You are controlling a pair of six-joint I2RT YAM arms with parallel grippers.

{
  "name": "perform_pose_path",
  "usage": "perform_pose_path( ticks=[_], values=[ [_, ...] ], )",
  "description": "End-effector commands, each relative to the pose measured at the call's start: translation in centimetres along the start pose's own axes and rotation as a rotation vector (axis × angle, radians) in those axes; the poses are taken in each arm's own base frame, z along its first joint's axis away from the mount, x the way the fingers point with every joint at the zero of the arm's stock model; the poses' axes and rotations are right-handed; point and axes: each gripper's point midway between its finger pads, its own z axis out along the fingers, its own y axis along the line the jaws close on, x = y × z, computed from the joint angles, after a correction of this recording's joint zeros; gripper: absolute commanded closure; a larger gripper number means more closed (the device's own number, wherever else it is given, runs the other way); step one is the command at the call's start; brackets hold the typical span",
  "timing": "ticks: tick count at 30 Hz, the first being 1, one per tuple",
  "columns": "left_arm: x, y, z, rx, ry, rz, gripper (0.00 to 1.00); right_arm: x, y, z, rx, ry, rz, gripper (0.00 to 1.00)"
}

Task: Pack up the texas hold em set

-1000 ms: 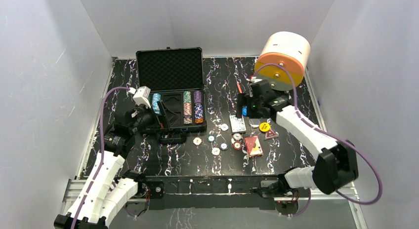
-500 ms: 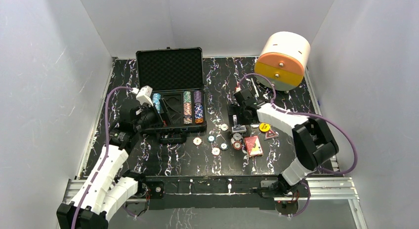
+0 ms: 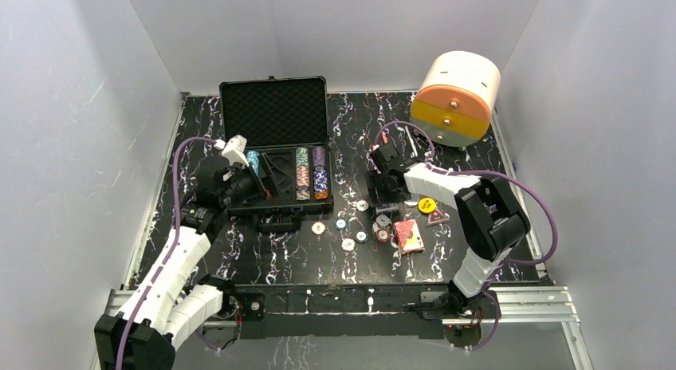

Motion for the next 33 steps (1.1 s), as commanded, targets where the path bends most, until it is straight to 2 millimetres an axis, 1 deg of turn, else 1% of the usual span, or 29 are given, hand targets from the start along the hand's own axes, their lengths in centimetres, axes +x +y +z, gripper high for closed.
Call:
perform_pose_path(
  ticks=[1, 3, 5, 7, 10, 12, 14, 16, 18, 21, 24, 26, 30, 33],
  values=[
    [-0.1, -0.2, 0.2, 0.006, 0.006, -0.035, 0.02, -2.2, 0.6, -0.1, -0.019, -0.048, -0.046, 0.40],
    [0.0, -0.3, 0.1, -0.005, 0.027, -0.048, 0.02, -3.7, 1.1, -1.4, -0.045, -0.102, -0.051, 0.42],
    [0.1, -0.6, 0.1, -0.005, 0.053, -0.065, 0.02, -5.4, 2.1, -3.3, -0.100, -0.169, -0.050, 0.43],
    [0.2, -1.1, 0.0, 0.005, 0.082, -0.086, 0.01, -7.1, 3.3, -5.8, -0.178, -0.246, -0.056, 0.44],
    [0.2, -2.3, 0.0, 0.044, 0.115, -0.118, 0.02, -8.7, 5.8, -9.6, -0.340, -0.345, -0.095, 0.44],
    [0.1, -2.8, 0.1, 0.064, 0.131, -0.150, 0.02, -9.0, 7.7, -12.1, -0.465, -0.398, -0.152, 0.44],
    [0.2, -3.6, 0.1, 0.089, 0.167, -0.174, 0.02, -8.8, 9.6, -14.4, -0.587, -0.443, -0.224, 0.44],
    [0.5, -4.8, 0.1, 0.139, 0.226, -0.203, 0.02, -8.3, 11.5, -16.3, -0.688, -0.475, -0.306, 0.44],
    [0.9, -6.1, -0.1, 0.207, 0.289, -0.233, 0.02, -7.6, 13.3, -17.9, -0.766, -0.501, -0.388, 0.44],
    [0.8, -7.4, -0.7, 0.272, 0.311, -0.224, 0.02, -6.4, 15.3, -18.6, -0.829, -0.488, -0.480, 0.44],
    [1.3, -7.8, -1.0, 0.302, 0.341, -0.233, 0.02, -5.6, 16.8, -18.5, -0.846, -0.459, -0.557, 0.45],
    [2.1, -7.6, -1.0, 0.301, 0.379, -0.271, 0.02, -5.0, 17.8, -18.2, -0.844, -0.439, -0.604, 0.45],
    [3.7, -6.5, -0.6, 0.270, 0.430, -0.340, 0.02, -4.4, 19.4, -17.9, -0.833, -0.410, -0.677, 0.45],
    [4.6, -5.9, -0.4, 0.257, 0.459, -0.370, 0.09, -4.1, 20.1, -17.8, -0.845, -0.396, -0.717, 0.47]
  ],
)
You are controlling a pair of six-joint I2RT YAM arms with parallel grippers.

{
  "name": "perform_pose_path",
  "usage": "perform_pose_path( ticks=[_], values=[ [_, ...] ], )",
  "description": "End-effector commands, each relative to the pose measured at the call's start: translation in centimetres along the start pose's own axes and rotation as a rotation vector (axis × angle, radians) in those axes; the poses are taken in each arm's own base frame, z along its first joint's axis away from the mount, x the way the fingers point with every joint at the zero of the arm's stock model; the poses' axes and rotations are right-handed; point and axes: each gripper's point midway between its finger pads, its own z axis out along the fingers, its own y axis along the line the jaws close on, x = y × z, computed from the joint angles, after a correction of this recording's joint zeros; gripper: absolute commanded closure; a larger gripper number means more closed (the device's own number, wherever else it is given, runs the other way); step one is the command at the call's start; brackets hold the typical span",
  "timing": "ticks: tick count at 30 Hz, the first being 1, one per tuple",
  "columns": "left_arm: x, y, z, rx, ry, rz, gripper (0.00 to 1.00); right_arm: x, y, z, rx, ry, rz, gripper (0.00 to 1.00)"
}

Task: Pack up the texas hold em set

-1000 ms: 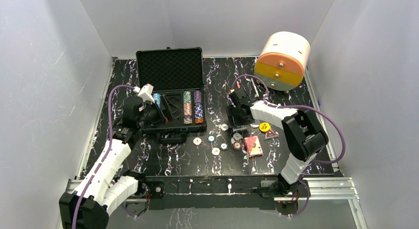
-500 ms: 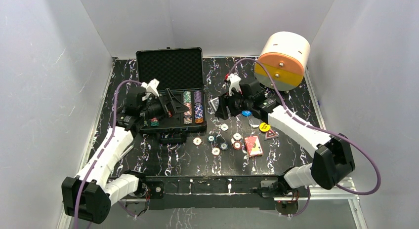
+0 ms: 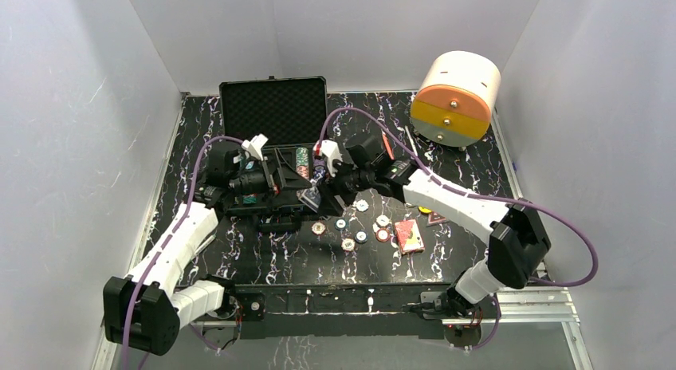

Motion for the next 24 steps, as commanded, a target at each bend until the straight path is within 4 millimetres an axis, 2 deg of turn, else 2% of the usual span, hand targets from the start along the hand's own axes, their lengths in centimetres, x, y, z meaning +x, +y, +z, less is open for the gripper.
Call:
perform_pose_path(
  ticks=[1, 6, 8, 13, 16, 17, 18, 19, 21, 24],
  values=[
    [1.9, 0.7, 0.3, 0.019, 0.090, -0.091, 0.12, -2.7, 1.5, -0.1, -0.049, -0.038, -0.119, 0.47],
    [2.5, 0.9, 0.4, 0.035, 0.129, -0.118, 0.37, -2.8, 2.3, 0.5, -0.095, -0.015, -0.153, 0.48],
    [2.7, 1.1, 0.4, 0.032, 0.134, -0.127, 0.44, -2.8, 2.5, 0.7, -0.109, -0.008, -0.158, 0.49],
    [2.8, 1.5, 0.7, 0.029, 0.141, -0.142, 0.66, -3.1, 3.1, 1.1, -0.144, -0.004, -0.170, 0.51],
    [2.6, 1.4, 0.8, 0.039, 0.134, -0.136, 0.88, -3.1, 3.4, 1.1, -0.161, -0.006, -0.169, 0.50],
    [2.5, 1.3, 0.8, 0.045, 0.128, -0.129, 0.96, -3.2, 3.5, 1.1, -0.163, -0.007, -0.163, 0.47],
    [2.4, 1.2, 0.8, 0.050, 0.123, -0.119, 1.00, -3.2, 3.4, 1.1, -0.152, -0.007, -0.148, 0.37],
    [2.2, 1.0, 0.8, 0.055, 0.113, -0.102, 1.00, -3.4, 3.2, 1.0, -0.130, -0.010, -0.138, 0.25],
    [1.6, 0.9, 0.8, 0.060, 0.080, -0.063, 1.00, -3.9, 2.6, 0.6, -0.079, -0.041, -0.138, 0.11],
    [0.4, 0.7, 0.7, 0.048, 0.011, 0.018, 1.00, -6.7, 1.7, -1.3, 0.039, -0.193, -0.154, 0.02]
  ],
)
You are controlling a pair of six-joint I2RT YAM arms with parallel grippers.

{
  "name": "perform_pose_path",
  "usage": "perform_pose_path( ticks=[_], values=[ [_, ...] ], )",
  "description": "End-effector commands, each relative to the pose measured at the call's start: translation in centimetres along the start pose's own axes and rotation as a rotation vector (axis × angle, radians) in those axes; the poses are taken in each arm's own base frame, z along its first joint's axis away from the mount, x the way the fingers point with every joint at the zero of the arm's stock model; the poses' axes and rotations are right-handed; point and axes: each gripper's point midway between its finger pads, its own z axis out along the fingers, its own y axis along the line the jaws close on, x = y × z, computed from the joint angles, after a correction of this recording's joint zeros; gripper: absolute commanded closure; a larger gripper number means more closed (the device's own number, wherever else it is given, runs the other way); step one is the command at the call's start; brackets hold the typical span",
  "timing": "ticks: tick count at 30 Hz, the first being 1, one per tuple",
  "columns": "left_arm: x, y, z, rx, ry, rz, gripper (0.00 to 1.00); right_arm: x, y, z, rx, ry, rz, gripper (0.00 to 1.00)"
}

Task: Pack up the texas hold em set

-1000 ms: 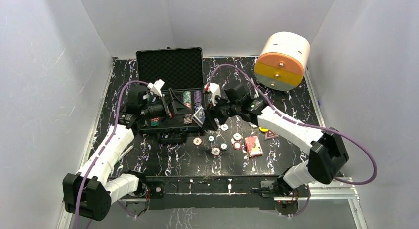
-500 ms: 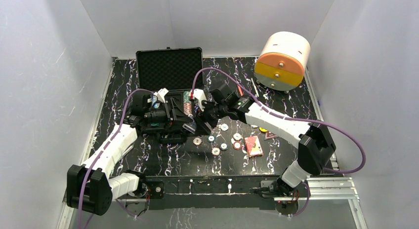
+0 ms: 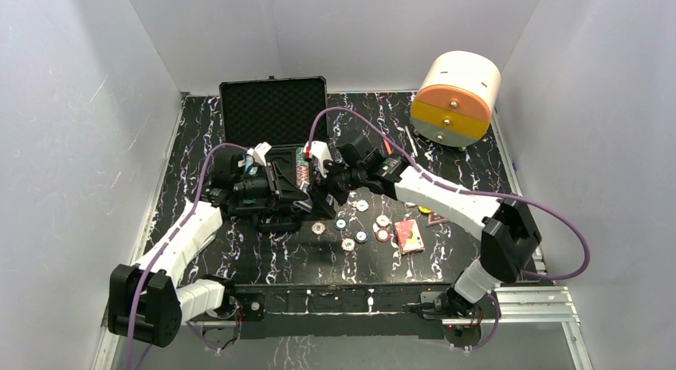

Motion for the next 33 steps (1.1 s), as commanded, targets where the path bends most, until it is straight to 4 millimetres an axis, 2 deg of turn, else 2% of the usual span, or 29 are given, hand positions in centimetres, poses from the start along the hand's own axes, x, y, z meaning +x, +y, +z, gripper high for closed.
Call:
perform_pose_path(
  ticks=[1, 4, 7, 13, 18, 27, 33],
  values=[
    [-1.7, -1.7, -0.8, 0.023, -0.099, 0.155, 1.00, -6.5, -0.5, -4.2, 0.166, -0.282, -0.061, 0.02],
    [-4.2, -0.5, -1.7, -0.092, -0.216, 0.205, 1.00, -8.3, -2.3, -7.3, 0.328, -0.402, -0.014, 0.02],
    [-7.4, 1.0, -3.2, -0.224, -0.345, 0.198, 1.00, -8.3, -3.9, -9.5, 0.449, -0.468, 0.050, 0.02],
    [-13.3, 3.0, -6.0, -0.370, -0.526, 0.183, 1.00, -5.1, -5.3, -9.5, 0.535, -0.468, 0.159, 0.02],
    [-17.4, 4.2, -5.7, -0.414, -0.620, 0.272, 1.00, -3.7, -4.8, -9.1, 0.509, -0.513, 0.276, 0.02],
    [-20.8, 6.3, -3.4, -0.381, -0.646, 0.325, 1.00, -3.1, -3.7, -8.5, 0.436, -0.538, 0.342, 0.02],
    [-21.3, 8.0, -2.3, -0.385, -0.609, 0.296, 1.00, -3.1, -3.5, -8.4, 0.421, -0.540, 0.352, 0.03]
  ],
)
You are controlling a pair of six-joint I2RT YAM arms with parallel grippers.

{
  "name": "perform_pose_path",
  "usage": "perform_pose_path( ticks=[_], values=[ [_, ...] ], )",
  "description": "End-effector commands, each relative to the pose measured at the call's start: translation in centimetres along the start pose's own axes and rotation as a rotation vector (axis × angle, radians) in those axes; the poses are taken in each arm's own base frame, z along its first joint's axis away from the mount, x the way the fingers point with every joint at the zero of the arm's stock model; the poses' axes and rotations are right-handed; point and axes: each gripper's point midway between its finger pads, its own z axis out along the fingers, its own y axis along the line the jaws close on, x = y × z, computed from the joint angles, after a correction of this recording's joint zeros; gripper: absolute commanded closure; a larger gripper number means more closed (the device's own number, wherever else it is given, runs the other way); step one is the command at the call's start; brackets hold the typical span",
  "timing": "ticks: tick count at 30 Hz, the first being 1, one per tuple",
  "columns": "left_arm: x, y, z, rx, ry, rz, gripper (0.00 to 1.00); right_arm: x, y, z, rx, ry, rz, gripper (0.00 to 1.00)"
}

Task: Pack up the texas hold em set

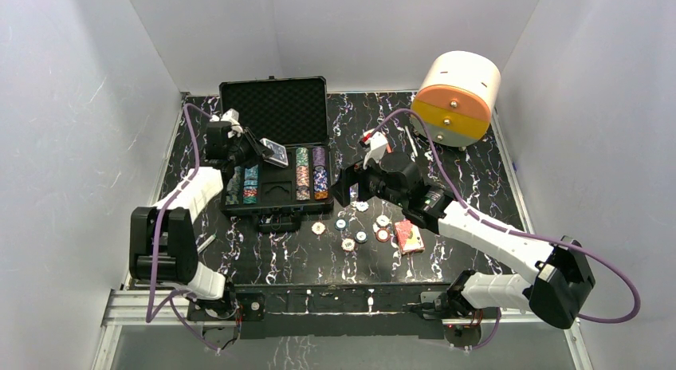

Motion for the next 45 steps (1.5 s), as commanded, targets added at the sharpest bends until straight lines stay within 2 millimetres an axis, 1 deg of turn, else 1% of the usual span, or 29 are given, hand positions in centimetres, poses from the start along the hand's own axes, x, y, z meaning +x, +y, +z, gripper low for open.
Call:
perform_pose_path(
  ticks=[1, 7, 14, 17, 22, 28, 30, 33, 36, 38, 39, 42, 45],
  values=[
    [-1.3, -0.6, 0.6, 0.052, -0.046, 0.031, 1.00, -2.4, 1.3, -0.5, -0.049, -0.090, 0.023, 0.03],
    [0.5, -0.7, 1.8, 0.102, 0.040, -0.004, 1.00, -2.5, 1.3, -0.5, -0.050, -0.091, 0.026, 0.03],
    [1.7, -0.7, 2.1, 0.109, 0.131, -0.040, 1.00, -2.5, 1.2, -0.7, -0.042, -0.089, 0.025, 0.03],
    [2.0, -0.7, 2.0, 0.104, 0.165, -0.038, 1.00, -2.4, 1.1, -0.7, -0.038, -0.089, 0.024, 0.03],
    [1.7, -1.0, 1.0, 0.091, 0.191, -0.010, 1.00, -2.4, 1.0, -0.7, -0.035, -0.087, 0.027, 0.03],
    [1.1, 0.4, 0.2, 0.020, 0.199, 0.042, 1.00, -2.4, 1.2, -0.8, -0.040, -0.089, 0.028, 0.03],
    [1.3, 0.3, 0.6, 0.041, 0.213, 0.030, 1.00, -2.4, 1.1, -0.8, -0.040, -0.090, 0.028, 0.03],
    [1.7, -0.3, 1.6, 0.097, 0.243, -0.005, 1.00, -2.4, 1.2, -0.8, -0.045, -0.091, 0.029, 0.03],
    [1.8, -0.3, 2.5, 0.106, 0.262, -0.040, 1.00, -2.6, 1.4, -0.7, -0.051, -0.093, 0.028, 0.03],
    [2.1, -0.5, 2.7, 0.123, 0.277, -0.053, 1.00, -2.6, 1.4, -0.8, -0.051, -0.095, 0.028, 0.03],
    [2.2, -0.5, 2.8, 0.127, 0.284, -0.058, 0.97, -2.7, 1.3, -0.8, -0.048, -0.098, 0.029, 0.03],
    [2.1, -0.2, 2.7, 0.103, 0.278, -0.046, 0.72, -2.7, 1.3, -0.8, -0.046, -0.097, 0.025, 0.03],
    [0.9, 0.7, 2.3, 0.020, 0.239, -0.007, 0.51, -2.8, 1.3, -0.9, -0.048, -0.100, 0.023, 0.03]
  ],
)
